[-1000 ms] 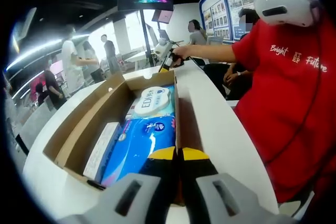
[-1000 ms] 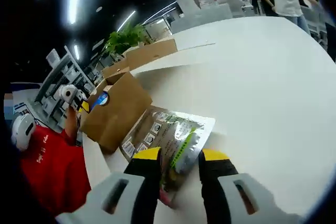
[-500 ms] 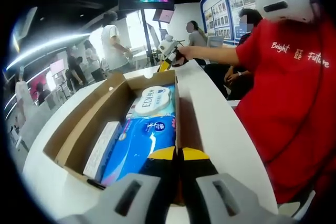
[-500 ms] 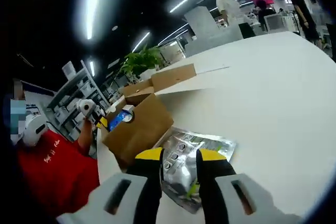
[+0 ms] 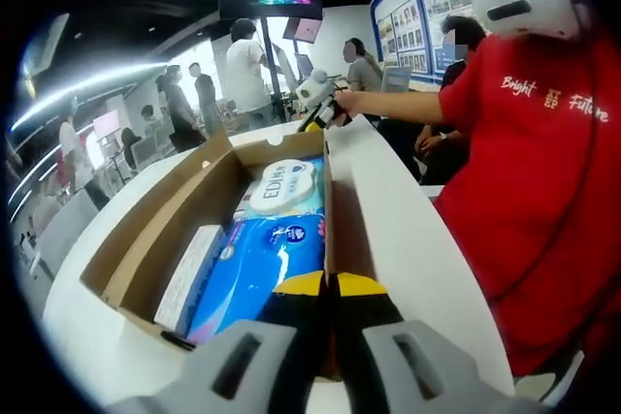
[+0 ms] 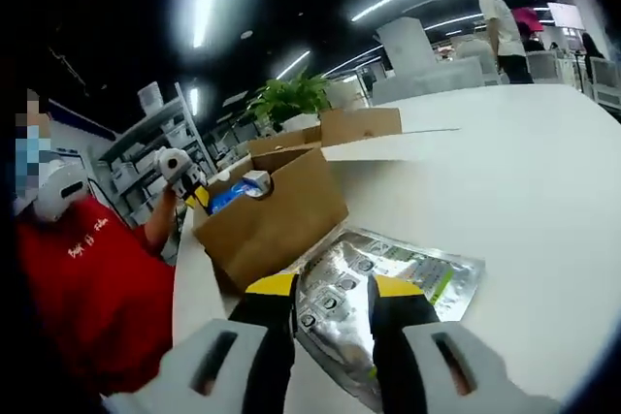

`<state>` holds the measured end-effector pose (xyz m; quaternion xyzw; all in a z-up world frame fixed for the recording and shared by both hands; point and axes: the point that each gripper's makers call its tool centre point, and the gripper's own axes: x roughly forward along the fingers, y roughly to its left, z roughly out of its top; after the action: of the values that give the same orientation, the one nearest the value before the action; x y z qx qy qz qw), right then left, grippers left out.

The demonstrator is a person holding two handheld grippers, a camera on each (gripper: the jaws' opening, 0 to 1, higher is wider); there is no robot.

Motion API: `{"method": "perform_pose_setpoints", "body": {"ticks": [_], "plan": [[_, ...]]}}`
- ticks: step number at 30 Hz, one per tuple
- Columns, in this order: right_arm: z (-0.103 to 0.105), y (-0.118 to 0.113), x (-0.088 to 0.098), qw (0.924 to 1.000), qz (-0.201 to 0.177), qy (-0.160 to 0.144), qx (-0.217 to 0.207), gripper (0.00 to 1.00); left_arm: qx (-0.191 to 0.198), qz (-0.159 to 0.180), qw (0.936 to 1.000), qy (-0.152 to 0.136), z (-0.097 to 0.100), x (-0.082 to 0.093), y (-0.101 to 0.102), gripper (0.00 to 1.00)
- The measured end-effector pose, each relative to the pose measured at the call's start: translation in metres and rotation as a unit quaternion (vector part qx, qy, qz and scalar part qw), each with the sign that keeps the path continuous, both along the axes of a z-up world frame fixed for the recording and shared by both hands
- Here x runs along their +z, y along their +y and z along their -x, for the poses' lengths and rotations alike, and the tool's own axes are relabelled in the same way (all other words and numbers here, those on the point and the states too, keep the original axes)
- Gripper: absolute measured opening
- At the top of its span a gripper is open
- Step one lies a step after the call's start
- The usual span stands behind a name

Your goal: Operate the shoe box by opening the lid, removing the specified soft item, and placing it in the target area until the item is outside and the box remains undamaged.

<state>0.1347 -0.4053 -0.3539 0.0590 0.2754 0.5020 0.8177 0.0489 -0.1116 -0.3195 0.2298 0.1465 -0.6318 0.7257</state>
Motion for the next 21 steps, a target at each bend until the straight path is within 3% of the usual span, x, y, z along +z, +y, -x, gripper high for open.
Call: {"method": "perform_pose_setpoints", "body": {"ticks": [9,10,14,17,21], "plan": [[0.014,0.01,-0.018,0.9985,0.045,-0.016,0.025,0.28,0.0,0.0,1.0,-0.001,0.001,0.0,0.0,0.02],[0.01,0.01,-0.015,0.9982,0.041,-0.037,0.024,0.26,0.0,0.0,1.0,-0.001,0.001,0.0,0.0,0.02],[0.012,0.007,-0.015,0.9987,0.031,-0.028,0.03,0.25,0.001,0.0,1.0,-0.002,0.001,0.0,-0.001,0.02],[0.013,0.006,-0.016,0.9975,0.041,-0.044,0.036,0.24,0.001,0.001,1.0,-0.002,0.001,0.0,-0.001,0.02],[0.014,0.007,-0.014,0.9976,0.042,-0.039,0.038,0.26,0.001,0.0,1.0,-0.001,0.002,0.0,-0.001,0.02]]}}
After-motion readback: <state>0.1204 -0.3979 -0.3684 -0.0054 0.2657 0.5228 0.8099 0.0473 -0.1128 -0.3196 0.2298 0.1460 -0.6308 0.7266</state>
